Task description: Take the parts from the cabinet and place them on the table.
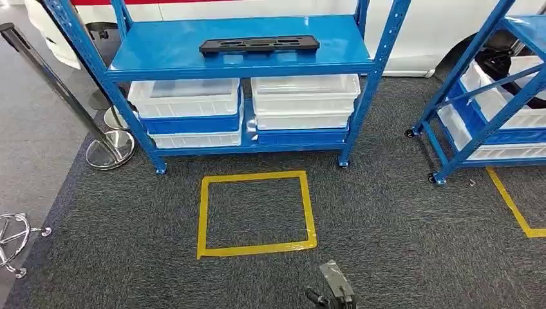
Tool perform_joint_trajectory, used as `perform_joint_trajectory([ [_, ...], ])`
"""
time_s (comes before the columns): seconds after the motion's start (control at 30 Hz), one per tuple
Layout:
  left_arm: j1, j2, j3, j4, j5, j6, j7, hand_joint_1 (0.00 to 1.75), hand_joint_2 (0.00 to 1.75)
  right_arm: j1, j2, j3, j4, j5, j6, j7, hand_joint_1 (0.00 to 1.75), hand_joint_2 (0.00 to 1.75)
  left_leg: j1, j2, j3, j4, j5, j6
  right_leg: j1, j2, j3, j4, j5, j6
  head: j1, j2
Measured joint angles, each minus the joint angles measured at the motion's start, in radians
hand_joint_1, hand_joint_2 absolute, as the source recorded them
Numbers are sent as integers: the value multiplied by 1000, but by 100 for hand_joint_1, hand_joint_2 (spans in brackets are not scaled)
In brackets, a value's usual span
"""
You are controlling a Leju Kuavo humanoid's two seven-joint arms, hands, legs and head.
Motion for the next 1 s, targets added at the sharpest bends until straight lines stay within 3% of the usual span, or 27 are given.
perform_joint_trajectory([
  [0.03,-5,-2,7,3,-2,-3,-6,0,0,-8,3,22,-4,14,-14,1,0,175,-7,-2,14,-26,-19,2,6,0,-6,7,-4,7,0,0],
  [0.07,-5,-3,9,3,-2,-4,-8,0,0,-11,3,34,-5,20,-21,2,0,175,-7,-2,8,-26,-15,11,6,0,-9,8,-3,13,1,0],
  [0.13,-2,-4,10,3,-3,-4,-10,0,0,-17,8,43,-6,27,-27,8,0,175,-10,-5,7,-26,-16,18,6,-2,-6,5,-1,22,1,0],
  [0.17,-1,-4,16,4,-3,-5,-13,0,0,-20,11,71,-11,37,-38,14,0,175,-7,-5,7,-34,-10,28,4,-1,-7,6,-2,29,0,0],
  [0.2,-3,-6,21,4,-5,-7,-17,0,0,-27,13,100,-18,52,-53,22,0,175,-5,-4,10,-38,-6,36,0,-1,-12,20,-15,34,0,0],
  [0.23,-7,-6,24,4,-6,-11,-20,0,0,-38,17,128,-21,66,-63,27,0,175,-5,-3,8,-38,-5,41,0,-1,-30,56,-42,36,1,0],
  [0.3,-16,-8,31,4,-7,-19,-23,0,0,-63,20,178,-24,93,-90,45,0,175,-7,0,5,-38,-5,47,1,0,-104,210,-119,41,0,0],
  [0.33,-17,-9,35,5,-8,-23,-24,0,0,-71,21,204,-28,109,-104,56,0,175,-8,0,5,-38,-5,49,1,0,-142,286,-143,43,1,0],
  [0.37,-19,-9,39,6,-9,-27,-25,0,0,-78,23,229,-32,123,-116,66,0,175,-9,-1,6,-37,-6,50,1,0,-158,315,-138,42,0,0],
  [0.4,-19,-9,43,8,-9,-31,-25,0,0,-86,24,258,-36,138,-128,76,0,175,-10,-2,7,-37,-6,50,1,0,-154,298,-113,41,1,0],
  [0.43,-19,-11,47,10,-10,-35,-25,0,0,-98,25,290,-41,153,-140,85,0,175,-10,-3,9,-36,-7,49,1,0,-131,241,-69,36,0,0],
  [0.5,-21,-15,50,11,-13,-42,-25,0,0,-126,29,352,-54,179,-164,101,0,175,-12,-4,13,-34,-10,45,4,0,-55,72,22,22,1,0],
  [0.53,-23,-18,52,12,-15,-46,-25,0,0,-141,30,378,-60,189,-177,108,0,175,-16,-3,12,-33,-12,42,10,0,-33,32,15,15,0,0],
  [0.57,-26,-19,54,13,-18,-49,-25,0,0,-155,34,404,-65,198,-188,115,0,175,-19,-4,7,-29,-13,38,12,0,-31,11,13,14,1,0],
  [0.63,-27,-20,61,15,-23,-57,-24,0,0,-176,38,472,-79,216,-215,130,0,175,-16,-2,6,-35,-9,28,15,1,-37,17,13,12,1,0],
  [0.7,-30,-21,69,18,-29,-63,-20,0,0,-198,43,536,-95,229,-239,145,0,175,-16,-2,3,-31,-18,16,1,0,-31,0,23,-3,0,0],
  [0.77,-31,-21,76,19,-32,-71,-19,0,0,-227,51,602,-109,243,-264,161,0,175,-14,-3,-36,64,-78,8,2,0,-29,-4,25,-14,0,0],
  [0.83,-33,-21,83,22,-34,-77,-16,0,0,-249,55,670,-120,253,-285,178,0,175,-10,-3,-117,229,-146,1,4,-1,-30,-3,25,-15,0,0],
  [0.87,-32,-21,86,24,-39,-80,-16,0,0,-255,56,706,-126,260,-297,188,0,175,-9,-3,-141,275,-153,-2,4,-1,-29,-2,24,-15,0,0],
  [0.9,-32,-21,89,27,-42,-83,-15,0,0,-264,57,735,-132,264,-306,197,0,175,-8,-2,-145,278,-137,-4,4,-1,-29,0,23,-15,0,0],
  [0.93,-33,-21,92,27,-45,-87,-14,0,0,-273,58,765,-139,270,-317,206,0,175,-6,-2,-126,231,-99,-4,3,0,-28,2,22,-14,0,0],
  [1.0,-37,-21,96,28,-52,-91,-13,0,0,-296,62,836,-159,281,-346,224,0,175,-3,-2,-44,51,0,-1,2,5,-27,10,16,-7,0,0],
])
